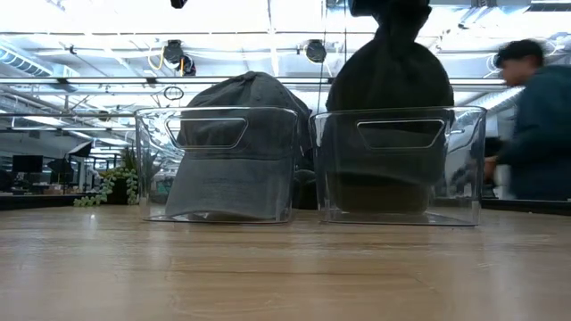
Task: Pick & Place hat
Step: Put the left black cap into the right transparent bin
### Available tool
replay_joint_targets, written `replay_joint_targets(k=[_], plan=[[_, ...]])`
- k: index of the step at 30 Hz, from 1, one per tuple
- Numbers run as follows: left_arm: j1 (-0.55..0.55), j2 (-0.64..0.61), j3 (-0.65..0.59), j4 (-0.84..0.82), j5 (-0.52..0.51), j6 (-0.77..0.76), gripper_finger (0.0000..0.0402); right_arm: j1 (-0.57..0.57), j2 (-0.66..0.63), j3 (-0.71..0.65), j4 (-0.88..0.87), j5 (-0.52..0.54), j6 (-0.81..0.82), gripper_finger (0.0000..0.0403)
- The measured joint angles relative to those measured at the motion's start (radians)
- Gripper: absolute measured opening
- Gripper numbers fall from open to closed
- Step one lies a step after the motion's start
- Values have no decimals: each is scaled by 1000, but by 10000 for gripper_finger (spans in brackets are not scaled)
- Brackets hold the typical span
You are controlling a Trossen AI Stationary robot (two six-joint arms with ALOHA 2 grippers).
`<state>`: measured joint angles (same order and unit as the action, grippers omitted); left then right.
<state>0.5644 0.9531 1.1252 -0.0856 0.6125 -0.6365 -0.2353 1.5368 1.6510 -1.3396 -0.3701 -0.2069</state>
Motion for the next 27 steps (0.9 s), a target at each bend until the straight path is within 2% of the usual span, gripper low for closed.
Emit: replay_joint_targets(k=[2,5,9,16,20,24,27], plan=[[0,0,0,0,0,-1,196,-6,0,-7,11,1,73,4],[0,0,0,0,0,-1,196,-4,0,-23,12,-1,85,4],[0,0,0,1,0,-1,196,-6,-1,-67,28,0,52,4],[-2,0,0,2,8,-13,196,-29,0,-164,153,6,10,4],[-2,0,0,1,8,-13,196,-47,0,-176,195,75,-11,6],[-2,0,0,1,16,-14,195,-58,0,-176,217,172,-43,27],[-2,0,0,1,33,-24,196,-59,0,-176,226,138,-48,51]])
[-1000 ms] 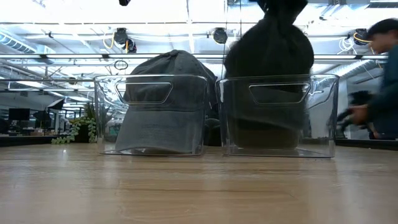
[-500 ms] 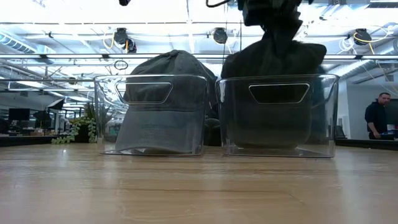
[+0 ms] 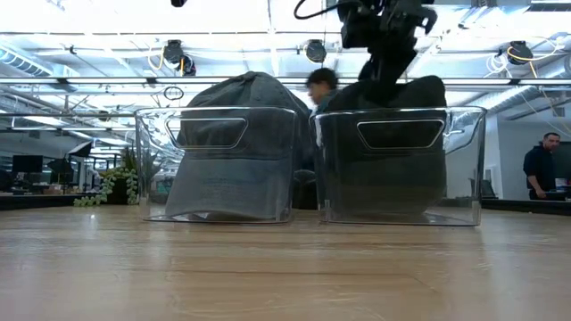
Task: Pick & Place hat
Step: Put the left black cap into the right transparent bin, then put the black cap into the right transparent bin
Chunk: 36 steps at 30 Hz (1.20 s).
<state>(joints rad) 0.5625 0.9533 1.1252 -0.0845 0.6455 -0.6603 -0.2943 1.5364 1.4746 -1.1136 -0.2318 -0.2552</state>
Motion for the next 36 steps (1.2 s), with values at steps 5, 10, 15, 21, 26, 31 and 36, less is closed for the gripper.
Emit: replay_joint_targets(k=[5,10,15,21,26,31,36], plan=[[0,0,0,0,57,-4,196,10,0,0,3,-190,12,90],[0,0,0,2,62,-1,196,17,-45,0,12,-35,33,130],[0,1,0,6,29,44,195,1,-119,1,87,82,62,164],[0,2,0,6,-81,114,196,-7,-228,2,323,151,221,196],[0,2,0,6,-158,162,196,-7,-283,2,452,353,267,228],[0,2,0,6,-236,187,196,-8,-305,2,523,416,265,276],[0,2,0,6,-279,185,196,-8,-306,2,545,415,266,331]])
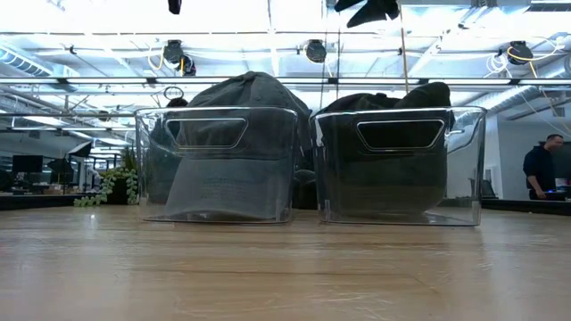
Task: Pick & Place hat
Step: Put the black cap into the right transparent bin
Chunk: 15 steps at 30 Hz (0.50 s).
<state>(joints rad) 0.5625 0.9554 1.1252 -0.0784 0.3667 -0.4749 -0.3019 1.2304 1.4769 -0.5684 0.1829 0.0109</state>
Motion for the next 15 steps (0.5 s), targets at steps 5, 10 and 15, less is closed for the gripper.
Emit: replay_joint_targets(k=[5,10,15], plan=[[1,24,0,0,-28,-54,217,0,0,0,10,0,-25,356],[61,75,-1,-4,5,-115,272,1,-8,0,27,-3,-30,354],[157,139,0,-9,39,-256,337,1,-11,0,25,-4,-16,355]])
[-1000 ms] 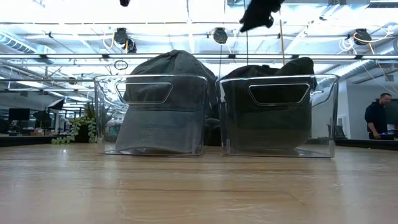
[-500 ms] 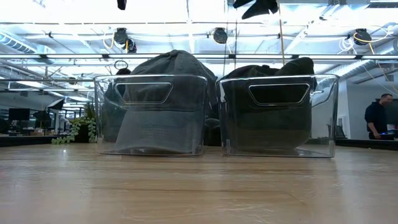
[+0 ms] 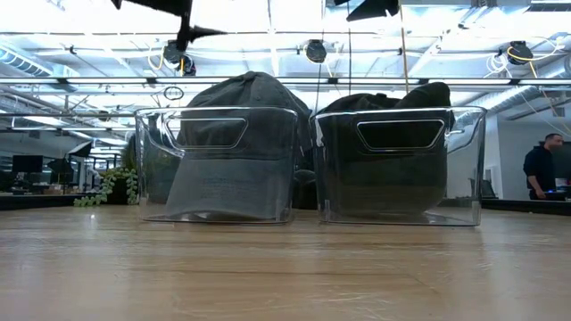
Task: Pick & Place hat
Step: Put the black cap into the right transparent bin
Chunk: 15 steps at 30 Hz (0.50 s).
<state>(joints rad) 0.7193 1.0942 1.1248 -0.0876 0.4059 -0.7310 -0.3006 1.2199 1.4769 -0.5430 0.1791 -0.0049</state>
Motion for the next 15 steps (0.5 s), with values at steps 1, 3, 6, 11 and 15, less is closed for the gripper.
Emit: replay_joint_targets(k=[1,3,6,11,15], plan=[[16,12,0,0,-7,-30,346,0,-1,0,0,0,1,356],[48,34,0,0,-23,-75,360,0,-1,0,0,0,9,356],[85,70,0,9,-32,-90,368,0,0,0,0,0,24,356],[150,143,2,16,9,-130,357,0,0,0,0,0,23,356],[201,228,39,1,82,-112,337,0,-1,0,0,-6,21,356]])
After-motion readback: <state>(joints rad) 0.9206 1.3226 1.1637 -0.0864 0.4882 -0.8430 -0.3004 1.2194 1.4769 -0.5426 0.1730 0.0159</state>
